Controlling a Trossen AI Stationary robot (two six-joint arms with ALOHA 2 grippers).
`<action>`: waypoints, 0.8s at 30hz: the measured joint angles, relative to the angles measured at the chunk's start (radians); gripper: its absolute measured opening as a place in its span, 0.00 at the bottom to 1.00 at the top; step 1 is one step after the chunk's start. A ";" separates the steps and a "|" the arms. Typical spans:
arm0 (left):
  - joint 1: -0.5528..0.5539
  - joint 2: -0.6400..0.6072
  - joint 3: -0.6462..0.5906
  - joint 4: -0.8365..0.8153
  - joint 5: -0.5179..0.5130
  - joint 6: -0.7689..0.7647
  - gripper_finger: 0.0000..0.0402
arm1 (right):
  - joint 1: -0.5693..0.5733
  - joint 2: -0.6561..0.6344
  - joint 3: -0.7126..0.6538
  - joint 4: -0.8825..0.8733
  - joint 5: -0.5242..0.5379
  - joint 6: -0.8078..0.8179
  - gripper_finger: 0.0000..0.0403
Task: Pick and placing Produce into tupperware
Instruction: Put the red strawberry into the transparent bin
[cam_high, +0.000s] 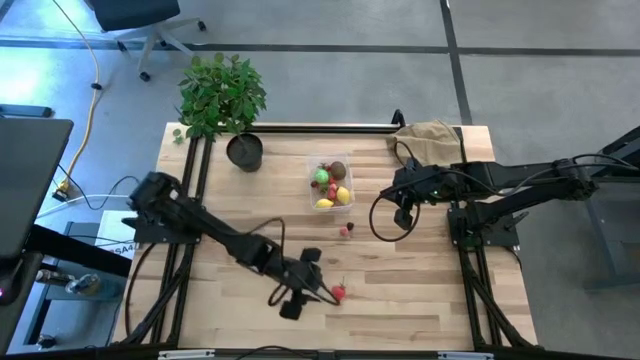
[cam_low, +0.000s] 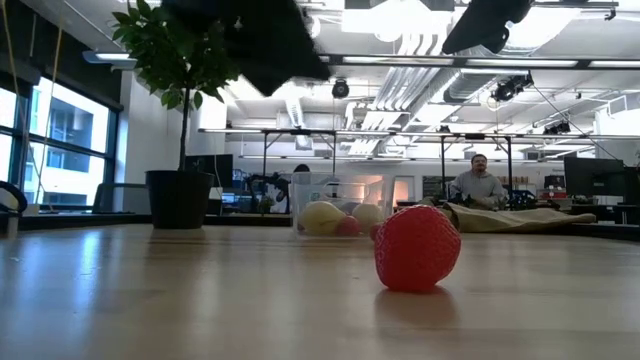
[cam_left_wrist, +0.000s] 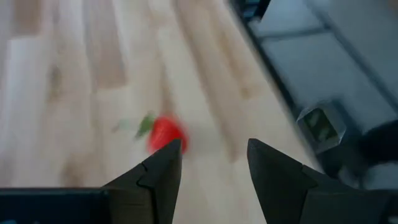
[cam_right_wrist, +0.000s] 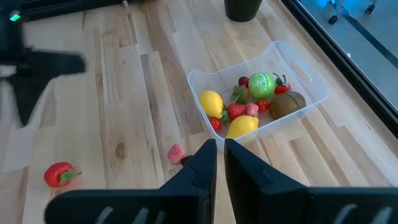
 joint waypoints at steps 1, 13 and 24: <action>-0.007 0.017 0.011 0.030 -0.010 -0.016 0.42 | 0.000 0.001 0.000 0.000 0.000 0.000 0.06; -0.010 0.190 0.163 0.084 -0.271 -0.123 0.42 | 0.000 0.002 0.000 -0.001 -0.014 0.000 0.06; -0.005 0.283 0.232 0.060 -0.401 -0.391 0.42 | 0.000 0.002 0.000 -0.001 -0.015 0.000 0.06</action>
